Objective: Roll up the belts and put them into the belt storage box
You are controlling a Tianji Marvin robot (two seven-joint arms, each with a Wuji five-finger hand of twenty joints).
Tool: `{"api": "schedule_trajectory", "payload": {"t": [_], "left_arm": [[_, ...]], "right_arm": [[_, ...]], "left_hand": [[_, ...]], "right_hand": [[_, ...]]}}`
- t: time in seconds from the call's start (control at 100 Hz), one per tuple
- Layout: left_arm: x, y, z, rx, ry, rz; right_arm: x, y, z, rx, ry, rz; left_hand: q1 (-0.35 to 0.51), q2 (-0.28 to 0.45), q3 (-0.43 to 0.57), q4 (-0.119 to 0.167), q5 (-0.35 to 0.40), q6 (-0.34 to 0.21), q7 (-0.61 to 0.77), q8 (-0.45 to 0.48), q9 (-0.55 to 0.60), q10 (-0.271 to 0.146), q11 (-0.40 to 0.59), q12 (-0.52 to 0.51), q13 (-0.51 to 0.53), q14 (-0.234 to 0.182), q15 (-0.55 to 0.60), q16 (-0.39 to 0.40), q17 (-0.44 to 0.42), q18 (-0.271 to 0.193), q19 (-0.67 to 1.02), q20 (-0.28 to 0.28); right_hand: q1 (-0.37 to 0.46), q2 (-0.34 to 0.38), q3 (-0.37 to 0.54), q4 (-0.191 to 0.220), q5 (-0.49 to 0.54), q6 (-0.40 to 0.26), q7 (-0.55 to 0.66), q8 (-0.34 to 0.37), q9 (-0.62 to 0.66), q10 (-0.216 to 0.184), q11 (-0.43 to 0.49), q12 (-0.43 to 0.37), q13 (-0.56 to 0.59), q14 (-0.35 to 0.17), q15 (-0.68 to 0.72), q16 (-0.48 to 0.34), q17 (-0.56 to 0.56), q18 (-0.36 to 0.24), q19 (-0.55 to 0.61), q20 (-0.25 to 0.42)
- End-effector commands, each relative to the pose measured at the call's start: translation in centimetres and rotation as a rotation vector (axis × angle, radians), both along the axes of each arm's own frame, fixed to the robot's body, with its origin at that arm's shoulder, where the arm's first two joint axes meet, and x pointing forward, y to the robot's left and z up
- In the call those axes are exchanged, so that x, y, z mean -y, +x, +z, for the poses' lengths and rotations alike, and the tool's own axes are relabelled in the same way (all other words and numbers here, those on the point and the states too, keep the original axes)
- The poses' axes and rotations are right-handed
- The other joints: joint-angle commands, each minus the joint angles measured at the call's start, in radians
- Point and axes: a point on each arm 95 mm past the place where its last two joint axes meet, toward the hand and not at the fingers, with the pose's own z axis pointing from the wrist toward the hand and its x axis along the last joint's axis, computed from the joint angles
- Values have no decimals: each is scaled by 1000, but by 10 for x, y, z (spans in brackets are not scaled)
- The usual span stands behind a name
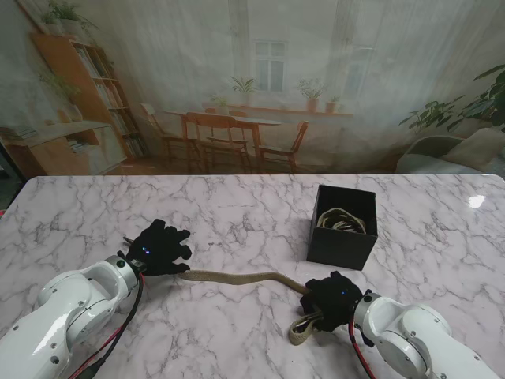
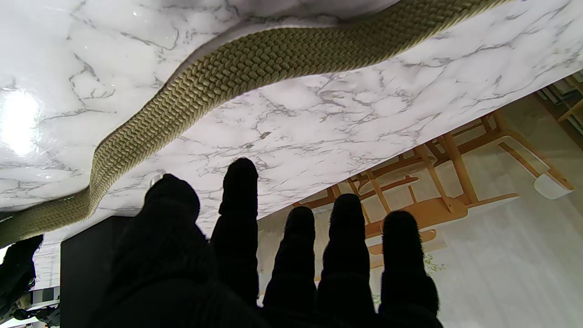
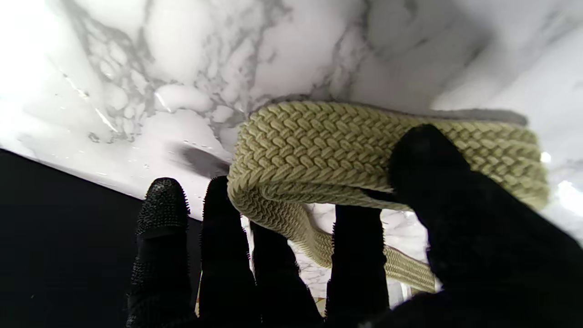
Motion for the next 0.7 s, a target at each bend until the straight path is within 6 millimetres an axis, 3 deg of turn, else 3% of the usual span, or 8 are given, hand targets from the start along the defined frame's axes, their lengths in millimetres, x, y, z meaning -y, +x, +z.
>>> {"api": "schedule_trajectory", "payload": {"t": [0.0,0.07,0.17,0.3,0.44,0.51,0.58,0.69], "left_arm": [[2,-1,-1,-11,4,3],[2,-1,-1,-12,4,3],[2,-1,-1,-14,4,2],[3,-1,-1,-16,5,0],[3,-1,-2,-15,5,-1],[3,-1,-1,-15,5,0],[3,-1,-1,-14,5,0],[3,-1,-1,-13,5,-2]], "right_arm": [[1,-2,-9,-18,-7,-12],[0,-2,-11,-7,11,-18],[-1,-2,-12,7,31,-22],[-1,0,-15,49,54,-11],[0,2,-18,109,97,4],[0,3,-19,128,113,8],[0,3,-20,136,119,12],[-1,5,-22,171,139,21]], "left_hand": [[-8,35,-16,-7,5,27,-10,10,13,21,-26,0,-2,17,-7,-2,-17,42,-31,4],[-7,36,-16,-7,5,25,-10,10,14,18,-25,1,-1,15,-6,-2,-17,42,-31,4],[-9,37,-17,-7,5,27,-11,10,14,18,-25,1,-1,17,-6,-1,-17,42,-32,4],[-9,36,-17,-7,5,25,-11,10,13,18,-26,1,-1,15,-6,-1,-17,42,-32,4],[-8,36,-16,-7,5,23,-11,10,11,19,-26,0,-1,15,-7,-1,-18,43,-33,4],[-10,37,-17,-7,4,26,-11,10,12,20,-26,1,-1,15,-6,-1,-18,43,-33,5],[-8,36,-16,-7,4,25,-11,10,13,18,-26,1,-1,17,-6,-1,-18,42,-33,5],[-6,35,-16,-7,5,24,-10,11,14,17,-25,1,-2,16,-7,-1,-17,42,-33,5]], "right_hand": [[55,35,54,8,67,-33,122,-1,89,-75,39,9,33,-54,20,-20,3,52,-6,-13],[82,43,51,2,46,-34,128,-8,224,-143,142,60,89,-92,43,-7,20,42,9,-11],[105,45,53,5,31,-44,137,-1,391,-188,242,115,163,-141,72,12,51,14,34,-1],[141,39,64,10,6,-93,90,13,561,-222,274,202,250,-186,104,48,111,-55,93,30],[141,23,99,18,-28,-93,-80,-58,729,-269,314,232,355,-234,155,88,180,-117,160,56],[105,44,138,62,-51,-54,-278,-78,771,-278,319,231,382,-247,164,104,193,-126,176,56],[97,42,149,72,-216,-34,-420,-102,800,-276,315,226,398,-251,169,110,197,-122,182,56],[74,53,185,128,-409,4,-440,-115,861,-267,323,225,446,-260,192,122,215,-108,197,57]]}}
